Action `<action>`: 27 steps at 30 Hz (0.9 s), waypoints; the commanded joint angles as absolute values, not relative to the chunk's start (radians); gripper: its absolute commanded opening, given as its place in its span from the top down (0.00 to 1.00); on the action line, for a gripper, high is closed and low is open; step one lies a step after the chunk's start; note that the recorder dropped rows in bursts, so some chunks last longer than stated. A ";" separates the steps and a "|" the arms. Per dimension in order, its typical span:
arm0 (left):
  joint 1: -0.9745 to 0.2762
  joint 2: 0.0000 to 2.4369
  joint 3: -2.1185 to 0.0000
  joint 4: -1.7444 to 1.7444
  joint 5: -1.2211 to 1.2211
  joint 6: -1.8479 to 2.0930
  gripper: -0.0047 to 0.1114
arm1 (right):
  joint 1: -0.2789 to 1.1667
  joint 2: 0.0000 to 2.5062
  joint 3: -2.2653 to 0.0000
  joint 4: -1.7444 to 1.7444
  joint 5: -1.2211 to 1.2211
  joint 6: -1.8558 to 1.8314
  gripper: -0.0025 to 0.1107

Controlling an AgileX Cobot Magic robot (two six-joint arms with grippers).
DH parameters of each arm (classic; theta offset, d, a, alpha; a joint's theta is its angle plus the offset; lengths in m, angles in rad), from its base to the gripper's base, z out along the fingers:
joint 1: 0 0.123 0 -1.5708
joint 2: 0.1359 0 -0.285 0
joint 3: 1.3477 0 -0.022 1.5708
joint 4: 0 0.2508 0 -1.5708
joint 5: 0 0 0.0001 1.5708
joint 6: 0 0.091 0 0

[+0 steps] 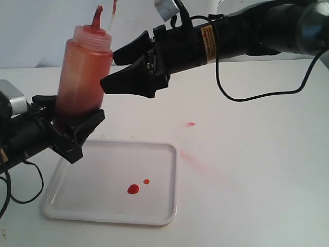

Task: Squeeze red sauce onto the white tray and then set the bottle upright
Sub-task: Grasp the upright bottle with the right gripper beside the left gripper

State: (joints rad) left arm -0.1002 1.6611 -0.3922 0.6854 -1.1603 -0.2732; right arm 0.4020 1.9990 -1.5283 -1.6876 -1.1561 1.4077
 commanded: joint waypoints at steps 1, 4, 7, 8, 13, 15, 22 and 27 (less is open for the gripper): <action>-0.098 1.657 -0.449 0.720 -1.221 -0.287 0.96 | 0.420 1.994 -1.526 -1.696 -1.084 1.390 0.14; -0.098 1.660 -0.472 0.720 -1.221 -0.287 0.96 | 0.424 1.996 -1.526 -1.660 -1.038 1.386 0.14; -0.098 1.687 -0.503 0.734 -1.221 -0.287 0.96 | 0.442 1.998 -1.526 -1.594 -1.018 1.352 0.14; -0.098 1.700 -0.516 0.759 -1.221 -0.287 0.96 | 0.455 1.999 -1.526 -1.566 -1.016 1.328 0.14; -0.098 1.786 -0.579 0.836 -1.221 -0.283 0.96 | 0.528 2.019 -1.526 -1.493 -0.947 1.200 0.14; -0.098 1.818 -0.595 0.836 -1.221 -0.273 0.96 | 0.552 2.029 -1.526 -1.496 -0.870 1.200 0.14; -0.098 1.903 -0.635 0.832 -1.221 -0.252 0.96 | 0.574 2.053 -1.526 -1.473 -0.776 1.200 0.39; -0.098 1.909 -0.634 0.829 -1.221 -0.231 0.96 | 0.574 2.055 -1.526 -1.503 -0.729 1.200 0.67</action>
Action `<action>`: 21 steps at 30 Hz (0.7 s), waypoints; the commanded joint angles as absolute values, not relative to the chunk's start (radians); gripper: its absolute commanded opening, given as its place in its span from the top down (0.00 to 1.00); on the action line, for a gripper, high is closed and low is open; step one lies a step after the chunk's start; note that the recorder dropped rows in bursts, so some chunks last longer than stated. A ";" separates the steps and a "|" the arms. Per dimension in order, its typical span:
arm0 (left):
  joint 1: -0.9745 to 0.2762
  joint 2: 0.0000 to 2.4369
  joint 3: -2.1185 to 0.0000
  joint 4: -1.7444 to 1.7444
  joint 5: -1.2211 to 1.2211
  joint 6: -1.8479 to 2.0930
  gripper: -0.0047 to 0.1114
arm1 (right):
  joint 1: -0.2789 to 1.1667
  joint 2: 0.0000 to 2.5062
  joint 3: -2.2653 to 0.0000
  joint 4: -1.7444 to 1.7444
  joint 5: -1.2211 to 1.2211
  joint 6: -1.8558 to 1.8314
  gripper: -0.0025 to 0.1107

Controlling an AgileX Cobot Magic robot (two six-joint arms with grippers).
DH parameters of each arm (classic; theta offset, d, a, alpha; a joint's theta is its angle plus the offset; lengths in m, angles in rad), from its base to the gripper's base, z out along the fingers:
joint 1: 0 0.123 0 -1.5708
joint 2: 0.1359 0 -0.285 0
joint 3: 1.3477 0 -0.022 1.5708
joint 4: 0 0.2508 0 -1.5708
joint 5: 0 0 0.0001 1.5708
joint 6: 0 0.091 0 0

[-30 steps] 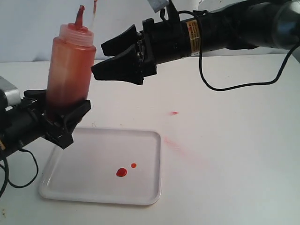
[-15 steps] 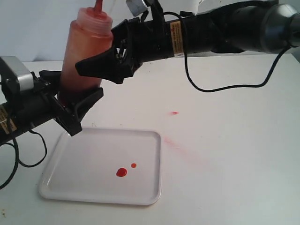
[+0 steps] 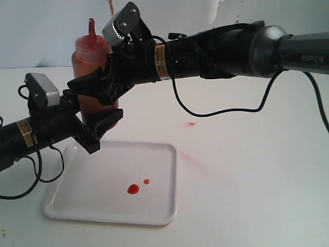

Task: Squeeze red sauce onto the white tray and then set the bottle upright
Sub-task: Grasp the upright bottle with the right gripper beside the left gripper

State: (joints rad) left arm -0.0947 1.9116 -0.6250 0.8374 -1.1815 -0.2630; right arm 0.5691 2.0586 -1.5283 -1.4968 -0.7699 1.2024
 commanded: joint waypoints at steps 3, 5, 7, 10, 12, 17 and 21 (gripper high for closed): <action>-0.098 1.909 -0.634 0.838 -1.221 -0.231 0.96 | 0.574 2.055 -1.526 -1.503 -0.729 1.200 0.84; -0.098 1.909 -0.634 0.846 -1.221 -0.231 0.96 | 0.574 2.055 -1.526 -1.498 -0.729 1.200 0.94; -0.098 1.909 -0.634 0.848 -1.221 -0.231 0.96 | 0.574 2.055 -1.526 -1.484 -0.723 1.200 0.98; -0.098 1.909 -0.634 0.848 -1.221 -0.231 0.96 | 0.574 2.055 -1.526 -1.473 -0.710 1.200 0.98; -0.098 1.909 -0.634 0.839 -1.221 -0.231 0.95 | 0.574 2.055 -1.526 -1.473 -0.691 1.200 0.98; -0.098 1.909 -0.634 0.844 -1.221 -0.231 0.85 | 0.574 2.055 -1.526 -1.473 -0.671 1.200 0.98; -0.098 1.909 -0.634 0.835 -1.221 -0.231 0.58 | 0.574 2.055 -1.526 -1.473 -0.671 1.200 0.98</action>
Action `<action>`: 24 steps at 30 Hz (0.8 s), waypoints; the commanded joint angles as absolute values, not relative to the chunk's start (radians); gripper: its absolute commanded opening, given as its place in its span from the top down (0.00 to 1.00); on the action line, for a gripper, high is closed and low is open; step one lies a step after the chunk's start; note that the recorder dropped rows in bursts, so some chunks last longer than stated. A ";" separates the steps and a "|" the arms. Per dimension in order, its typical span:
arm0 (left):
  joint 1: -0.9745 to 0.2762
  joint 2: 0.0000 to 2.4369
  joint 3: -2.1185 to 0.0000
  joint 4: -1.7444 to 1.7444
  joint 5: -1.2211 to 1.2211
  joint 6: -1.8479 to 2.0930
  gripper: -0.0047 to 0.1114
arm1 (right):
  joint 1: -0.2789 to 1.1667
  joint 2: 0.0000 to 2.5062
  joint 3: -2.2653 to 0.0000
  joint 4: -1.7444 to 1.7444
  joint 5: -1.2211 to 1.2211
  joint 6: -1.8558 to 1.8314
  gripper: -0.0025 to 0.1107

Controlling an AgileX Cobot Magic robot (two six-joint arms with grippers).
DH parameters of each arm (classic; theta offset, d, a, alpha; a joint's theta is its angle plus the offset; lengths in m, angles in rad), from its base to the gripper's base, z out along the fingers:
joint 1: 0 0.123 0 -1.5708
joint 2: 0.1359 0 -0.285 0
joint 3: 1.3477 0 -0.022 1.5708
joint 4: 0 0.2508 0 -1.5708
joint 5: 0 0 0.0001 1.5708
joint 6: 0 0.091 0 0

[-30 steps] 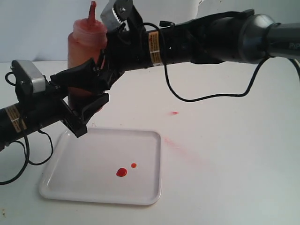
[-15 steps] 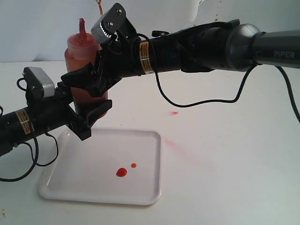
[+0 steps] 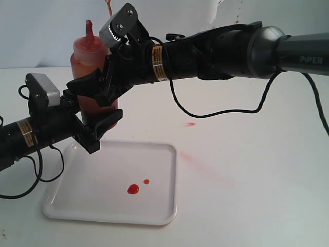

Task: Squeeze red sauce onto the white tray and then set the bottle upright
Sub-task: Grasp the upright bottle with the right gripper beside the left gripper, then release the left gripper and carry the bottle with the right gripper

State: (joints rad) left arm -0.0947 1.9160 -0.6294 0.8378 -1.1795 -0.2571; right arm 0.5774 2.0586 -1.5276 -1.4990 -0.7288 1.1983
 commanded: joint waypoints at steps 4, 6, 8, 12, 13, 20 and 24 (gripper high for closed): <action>-0.098 1.909 -0.634 0.783 -1.221 -0.231 0.15 | 0.574 2.055 -1.526 -1.449 -0.670 1.200 0.98; -0.098 1.909 -0.634 0.777 -1.221 -0.236 0.06 | 0.574 2.055 -1.526 -1.429 -0.661 1.200 0.98; -0.098 1.909 -0.634 0.777 -1.221 -0.234 0.06 | 0.574 2.055 -1.526 -1.409 -0.660 1.200 0.98; -0.098 1.909 -0.634 0.777 -1.221 -0.234 0.06 | 0.574 2.055 -1.526 -1.375 -0.596 1.157 0.98; -0.098 1.909 -0.634 0.775 -1.221 -0.234 0.06 | 0.574 2.055 -1.526 -1.366 -0.566 1.144 0.98; -0.038 1.907 -0.634 0.660 -1.118 -0.210 0.06 | 0.548 2.080 -1.526 -1.240 -0.333 1.014 0.98; 0.093 1.907 -0.634 0.660 -1.118 -0.372 0.06 | 0.546 2.166 -1.526 -0.973 -0.420 0.809 0.98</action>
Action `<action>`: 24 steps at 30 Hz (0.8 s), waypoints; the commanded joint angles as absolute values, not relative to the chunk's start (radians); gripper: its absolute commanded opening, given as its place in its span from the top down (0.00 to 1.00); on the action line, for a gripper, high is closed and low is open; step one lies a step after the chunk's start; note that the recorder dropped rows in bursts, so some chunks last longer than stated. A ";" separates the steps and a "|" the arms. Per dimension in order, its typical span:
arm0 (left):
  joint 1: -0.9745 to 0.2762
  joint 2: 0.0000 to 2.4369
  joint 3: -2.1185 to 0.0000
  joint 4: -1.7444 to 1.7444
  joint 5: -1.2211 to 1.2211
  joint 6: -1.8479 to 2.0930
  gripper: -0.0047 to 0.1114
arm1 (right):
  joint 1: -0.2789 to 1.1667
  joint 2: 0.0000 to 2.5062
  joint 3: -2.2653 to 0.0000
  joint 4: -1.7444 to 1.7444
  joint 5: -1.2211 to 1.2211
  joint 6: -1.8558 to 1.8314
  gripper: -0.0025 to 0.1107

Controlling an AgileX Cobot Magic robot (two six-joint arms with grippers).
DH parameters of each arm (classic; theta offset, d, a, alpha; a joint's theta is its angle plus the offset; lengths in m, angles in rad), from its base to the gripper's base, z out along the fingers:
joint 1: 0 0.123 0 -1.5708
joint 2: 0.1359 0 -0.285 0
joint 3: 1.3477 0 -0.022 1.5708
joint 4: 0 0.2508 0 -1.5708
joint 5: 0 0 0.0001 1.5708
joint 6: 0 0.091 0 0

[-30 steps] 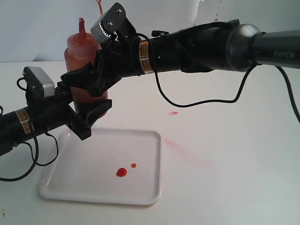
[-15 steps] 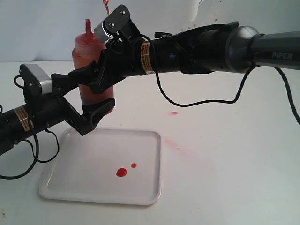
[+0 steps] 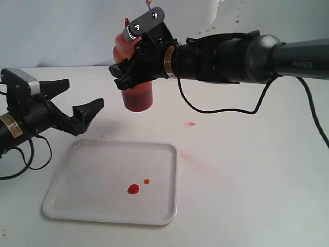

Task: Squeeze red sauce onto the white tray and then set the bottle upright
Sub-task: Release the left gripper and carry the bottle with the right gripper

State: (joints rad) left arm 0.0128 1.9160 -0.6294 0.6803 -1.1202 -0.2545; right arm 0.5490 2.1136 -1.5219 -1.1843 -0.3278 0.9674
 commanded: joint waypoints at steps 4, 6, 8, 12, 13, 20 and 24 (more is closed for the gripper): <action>0.216 1.907 -0.634 0.660 -1.120 -0.458 0.06 | 0.551 2.269 -1.526 -0.598 -0.742 0.569 0.98; 0.238 1.907 -0.634 0.660 -1.120 -0.471 0.06 | 0.560 2.300 -1.526 -0.515 -0.754 0.470 0.98; 0.241 1.907 -0.634 0.660 -1.120 -0.473 0.06 | 0.569 2.323 -1.544 -0.513 -0.740 0.443 0.98; 0.241 1.907 -0.634 0.667 -1.122 -0.473 0.06 | 0.600 2.371 -1.663 -0.515 -0.588 0.447 0.98; 0.241 1.907 -0.634 0.667 -1.122 -0.473 0.06 | 0.610 2.381 -1.702 -0.515 -0.553 0.447 0.98; 0.241 1.907 -0.634 0.667 -1.125 -0.473 0.06 | 0.679 2.451 -1.873 -0.546 -0.393 0.447 0.98; 0.241 1.907 -0.634 0.667 -1.125 -0.471 0.06 | 0.708 2.484 -1.929 -0.550 -0.295 0.447 0.98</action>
State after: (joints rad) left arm 0.2374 1.9160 -0.6294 0.6655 -1.1156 -0.4602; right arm 0.6942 2.4751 -1.8905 -0.5441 -0.3349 0.4546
